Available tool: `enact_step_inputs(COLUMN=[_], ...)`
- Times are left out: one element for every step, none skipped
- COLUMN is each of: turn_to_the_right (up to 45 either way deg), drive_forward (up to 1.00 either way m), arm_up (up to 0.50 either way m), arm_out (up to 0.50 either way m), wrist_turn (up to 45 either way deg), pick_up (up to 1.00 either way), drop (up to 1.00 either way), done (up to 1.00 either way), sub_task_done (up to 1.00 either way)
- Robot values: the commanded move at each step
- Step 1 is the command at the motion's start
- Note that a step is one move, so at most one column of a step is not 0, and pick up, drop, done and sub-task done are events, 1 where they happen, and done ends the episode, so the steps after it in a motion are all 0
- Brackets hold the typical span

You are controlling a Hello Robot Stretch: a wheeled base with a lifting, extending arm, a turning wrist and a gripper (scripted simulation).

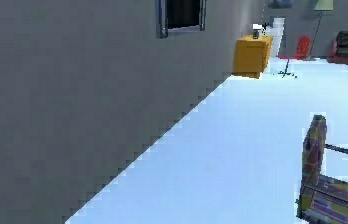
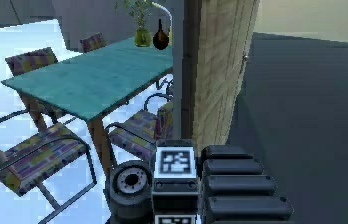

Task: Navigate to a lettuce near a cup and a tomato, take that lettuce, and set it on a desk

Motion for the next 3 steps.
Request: enact_step_inputs(turn_to_the_right=[0.0, 30.0, 0.0], drive_forward=[0.85, 0.00, 1.00], arm_up=[0.00, 0.00, 0.00], arm_out=[0.00, 0.00, 0.00], wrist_turn=[0.0, 0.0, 0.0], pick_up=[0.00, 0.00, 0.00], drop=[0.00, 0.00, 0.00], done=[0.00, 0.00, 0.00], sub_task_done=[0.00, 0.00, 0.00])
